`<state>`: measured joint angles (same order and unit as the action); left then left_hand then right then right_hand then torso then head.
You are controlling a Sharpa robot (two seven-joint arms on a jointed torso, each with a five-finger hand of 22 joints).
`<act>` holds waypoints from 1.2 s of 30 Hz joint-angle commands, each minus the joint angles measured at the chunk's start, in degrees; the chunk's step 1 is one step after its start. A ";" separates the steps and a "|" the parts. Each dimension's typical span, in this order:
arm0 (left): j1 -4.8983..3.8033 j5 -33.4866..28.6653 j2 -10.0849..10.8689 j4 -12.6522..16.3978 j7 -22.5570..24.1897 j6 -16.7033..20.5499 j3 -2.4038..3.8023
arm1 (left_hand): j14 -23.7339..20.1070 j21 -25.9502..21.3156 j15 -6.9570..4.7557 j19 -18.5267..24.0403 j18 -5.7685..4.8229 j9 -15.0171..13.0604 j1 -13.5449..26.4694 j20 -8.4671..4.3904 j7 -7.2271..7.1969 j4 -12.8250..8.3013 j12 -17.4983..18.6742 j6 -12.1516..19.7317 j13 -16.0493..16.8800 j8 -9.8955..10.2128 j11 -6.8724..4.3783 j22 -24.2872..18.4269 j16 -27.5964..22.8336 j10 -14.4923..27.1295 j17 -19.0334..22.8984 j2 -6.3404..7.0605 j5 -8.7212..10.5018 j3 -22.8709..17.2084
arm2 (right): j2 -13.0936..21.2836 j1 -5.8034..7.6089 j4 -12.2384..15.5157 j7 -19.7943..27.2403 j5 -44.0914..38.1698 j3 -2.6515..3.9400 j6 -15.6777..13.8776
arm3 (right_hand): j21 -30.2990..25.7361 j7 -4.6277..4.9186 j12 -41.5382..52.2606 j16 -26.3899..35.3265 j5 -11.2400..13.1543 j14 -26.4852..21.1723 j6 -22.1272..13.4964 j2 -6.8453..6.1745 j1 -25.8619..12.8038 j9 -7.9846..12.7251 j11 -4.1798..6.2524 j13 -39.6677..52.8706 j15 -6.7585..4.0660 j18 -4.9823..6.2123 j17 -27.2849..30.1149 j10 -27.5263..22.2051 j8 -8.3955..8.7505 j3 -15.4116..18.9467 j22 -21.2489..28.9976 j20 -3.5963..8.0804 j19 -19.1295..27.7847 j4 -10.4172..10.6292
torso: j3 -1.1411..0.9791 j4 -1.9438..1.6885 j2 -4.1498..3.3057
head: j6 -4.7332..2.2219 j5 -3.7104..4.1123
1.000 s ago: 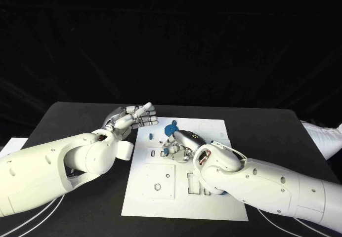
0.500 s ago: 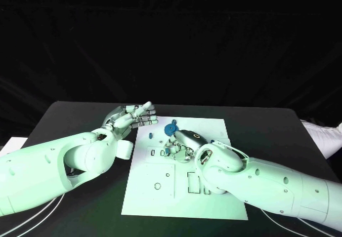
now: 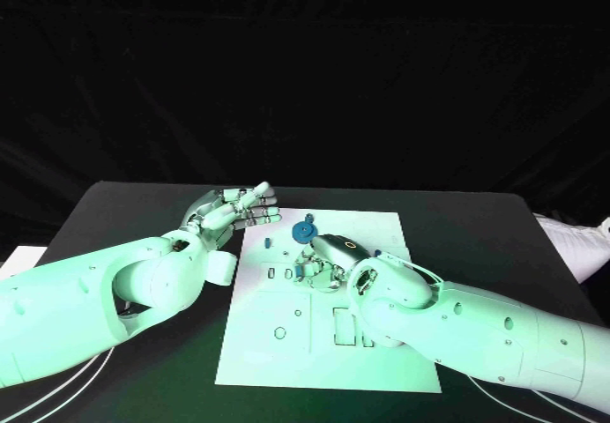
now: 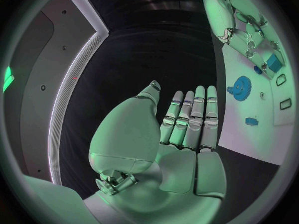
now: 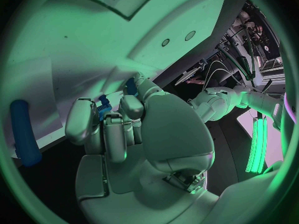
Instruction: Assemble the parts on the task board
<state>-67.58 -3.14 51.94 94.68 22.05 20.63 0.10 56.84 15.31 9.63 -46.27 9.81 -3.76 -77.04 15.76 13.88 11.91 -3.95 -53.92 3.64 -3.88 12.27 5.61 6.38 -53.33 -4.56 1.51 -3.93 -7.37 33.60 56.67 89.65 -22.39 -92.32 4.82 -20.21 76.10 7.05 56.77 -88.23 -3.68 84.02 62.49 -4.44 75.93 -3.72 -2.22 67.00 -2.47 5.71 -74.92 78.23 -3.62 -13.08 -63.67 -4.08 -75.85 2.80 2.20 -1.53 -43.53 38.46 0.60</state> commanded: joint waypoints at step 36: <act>-0.03 2.44 -0.63 -0.65 -1.34 -1.27 0.00 | 3.71 0.88 -0.99 -2.16 0.78 -0.04 0.09 -0.69 0.34 -0.75 -0.17 -0.32 0.03 0.04 -0.82 0.04 1.52 -0.61 -0.75 -0.52 0.31 -0.05 | 4.19 -1.03 7.82 4.44 -4.54 1.27 -10.95 | -1.25 1.06 -4.66 0.76 0.51 4.93 -6.10 -3.72 1.08 -0.03 -0.86 -4.44 1.44 -0.24 -10.58 -3.46 -0.08 6.84 1.16 -1.07 1.07 5.62 | -0.20 0.46 0.61 | -0.09 0.19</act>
<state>-67.57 -2.51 51.51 94.06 21.44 20.53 0.06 60.45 16.07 8.69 -48.30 9.82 -3.76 -77.04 15.05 13.86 11.49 -3.95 -53.94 3.64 -3.88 11.61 5.55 7.85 -53.99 -5.31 1.51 -3.93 -7.46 37.50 55.67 96.85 -21.34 -95.85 6.00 -27.97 75.12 8.18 51.94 -87.55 -3.30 83.81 56.69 -8.24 76.60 -3.73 -3.04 62.50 -1.42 5.72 -74.90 74.57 -3.63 -6.39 -62.43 -4.94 -74.98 8.23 2.04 -1.22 -43.16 38.28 0.83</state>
